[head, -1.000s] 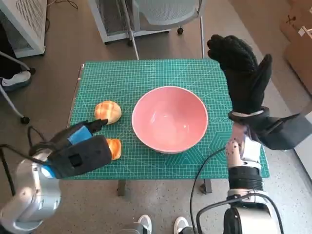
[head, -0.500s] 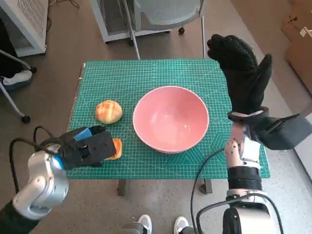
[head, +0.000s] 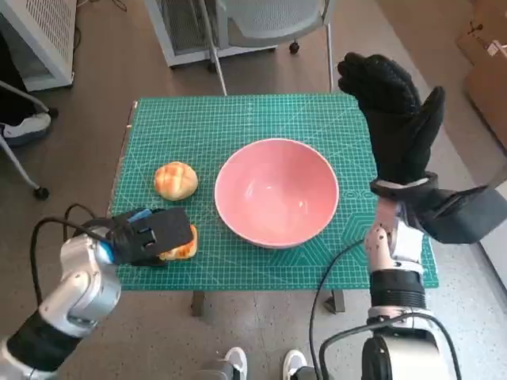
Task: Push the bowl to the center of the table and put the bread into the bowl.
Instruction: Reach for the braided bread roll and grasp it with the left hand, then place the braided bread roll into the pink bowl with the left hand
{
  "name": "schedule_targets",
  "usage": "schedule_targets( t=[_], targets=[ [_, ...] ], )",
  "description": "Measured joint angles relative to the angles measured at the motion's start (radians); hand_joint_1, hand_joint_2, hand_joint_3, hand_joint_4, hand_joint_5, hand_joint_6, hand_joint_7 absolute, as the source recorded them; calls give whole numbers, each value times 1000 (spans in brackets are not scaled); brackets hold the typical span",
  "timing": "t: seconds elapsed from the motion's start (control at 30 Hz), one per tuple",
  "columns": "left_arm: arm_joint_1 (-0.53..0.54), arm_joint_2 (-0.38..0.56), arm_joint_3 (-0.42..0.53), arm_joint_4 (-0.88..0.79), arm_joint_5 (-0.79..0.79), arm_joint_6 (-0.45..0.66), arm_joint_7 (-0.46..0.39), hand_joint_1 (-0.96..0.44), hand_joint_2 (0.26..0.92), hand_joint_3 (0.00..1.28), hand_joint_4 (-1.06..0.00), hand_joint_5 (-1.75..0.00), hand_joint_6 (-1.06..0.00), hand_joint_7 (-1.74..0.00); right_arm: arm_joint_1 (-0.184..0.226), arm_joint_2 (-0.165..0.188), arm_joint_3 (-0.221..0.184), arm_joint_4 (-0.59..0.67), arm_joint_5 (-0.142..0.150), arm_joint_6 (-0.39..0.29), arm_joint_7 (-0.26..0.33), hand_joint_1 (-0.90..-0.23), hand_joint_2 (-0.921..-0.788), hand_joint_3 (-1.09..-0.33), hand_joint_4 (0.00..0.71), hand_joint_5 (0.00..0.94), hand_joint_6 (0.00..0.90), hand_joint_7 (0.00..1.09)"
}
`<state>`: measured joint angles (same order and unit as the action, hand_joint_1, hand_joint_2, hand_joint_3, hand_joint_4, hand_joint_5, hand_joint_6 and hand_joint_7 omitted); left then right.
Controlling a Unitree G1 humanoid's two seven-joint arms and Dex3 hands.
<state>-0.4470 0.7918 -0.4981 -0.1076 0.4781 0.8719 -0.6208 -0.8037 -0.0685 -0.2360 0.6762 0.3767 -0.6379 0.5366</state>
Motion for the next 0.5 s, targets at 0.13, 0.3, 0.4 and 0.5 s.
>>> schedule_targets(
  t=[0.13, 0.3, 0.4, 0.5],
  targets=[
    [3, 0, 1, -15, 29, -1, 0, -28, 904, 62, -617, -1051, -723, -1096, 4, 1, -2, -12, 14, 10, 0, -602, -921, -605, 374, 2, 440, 17],
    [30, 1, 18, -67, 41, -19, 2, -4, 907, 48, -655, -1127, -745, -1098, 8, 2, -2, -18, 17, 21, 0, -602, -921, -605, 374, 2, 441, 16],
    [57, 1, 36, -97, 41, -37, 3, 0, 907, 47, -661, -1171, -746, -1064, 8, 3, -3, -19, 22, 26, 0, -602, -921, -605, 374, 1, 442, 15],
    [78, 1, 57, -125, 41, -54, 3, 1, 908, 46, -662, -1194, -746, -1045, 8, 4, -3, -19, 23, 30, 1, -602, -921, -604, 374, 1, 442, 14]
  ],
)
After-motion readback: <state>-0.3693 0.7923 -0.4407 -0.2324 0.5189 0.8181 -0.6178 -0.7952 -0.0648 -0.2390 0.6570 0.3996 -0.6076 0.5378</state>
